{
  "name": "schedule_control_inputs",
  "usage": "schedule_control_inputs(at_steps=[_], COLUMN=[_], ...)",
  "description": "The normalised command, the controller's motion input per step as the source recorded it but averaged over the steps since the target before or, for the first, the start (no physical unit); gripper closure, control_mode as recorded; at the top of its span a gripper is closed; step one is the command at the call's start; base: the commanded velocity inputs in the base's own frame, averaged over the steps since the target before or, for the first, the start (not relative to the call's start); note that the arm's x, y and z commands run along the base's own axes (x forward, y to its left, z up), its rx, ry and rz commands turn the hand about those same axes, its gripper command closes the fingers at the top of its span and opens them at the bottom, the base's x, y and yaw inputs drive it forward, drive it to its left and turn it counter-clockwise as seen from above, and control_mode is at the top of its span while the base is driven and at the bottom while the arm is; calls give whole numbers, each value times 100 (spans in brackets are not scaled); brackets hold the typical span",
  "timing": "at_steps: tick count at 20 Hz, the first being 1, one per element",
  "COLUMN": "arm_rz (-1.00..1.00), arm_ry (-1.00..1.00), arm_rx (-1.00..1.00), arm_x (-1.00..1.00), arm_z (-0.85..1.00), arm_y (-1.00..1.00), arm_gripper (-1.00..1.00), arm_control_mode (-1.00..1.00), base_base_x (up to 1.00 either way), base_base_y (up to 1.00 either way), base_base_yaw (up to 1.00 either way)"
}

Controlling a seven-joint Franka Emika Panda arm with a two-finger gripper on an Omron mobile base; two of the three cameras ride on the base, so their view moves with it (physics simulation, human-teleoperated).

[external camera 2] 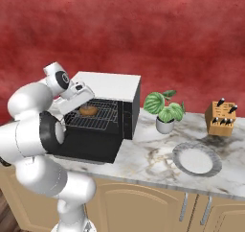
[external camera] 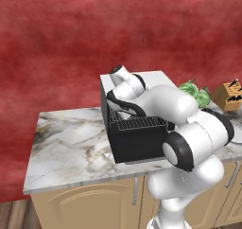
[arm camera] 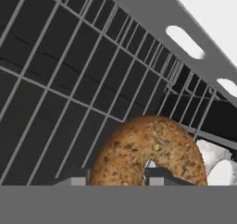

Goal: Pick up the bagel from the plate, place it on the toaster oven rack, close the door, and set the timer.

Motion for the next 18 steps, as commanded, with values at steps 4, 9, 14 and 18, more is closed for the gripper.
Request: schedule_control_inputs(at_steps=[4, 9, 14, 18], arm_rz=[0, 0, 0, 0], arm_ry=[-4, -8, -9, -11], arm_rx=[1, 3, 3, 5], arm_x=[14, 0, 7, -2], arm_z=[-25, -34, -23, -2], arm_y=[3, 0, 0, 0], arm_gripper=[100, 100, -100, -100], arm_control_mode=[-100, -100, -100, -100], base_base_x=[0, 0, 0, 0], base_base_y=[0, 0, 0, 0], base_base_yaw=[0, 0, 0, 0])
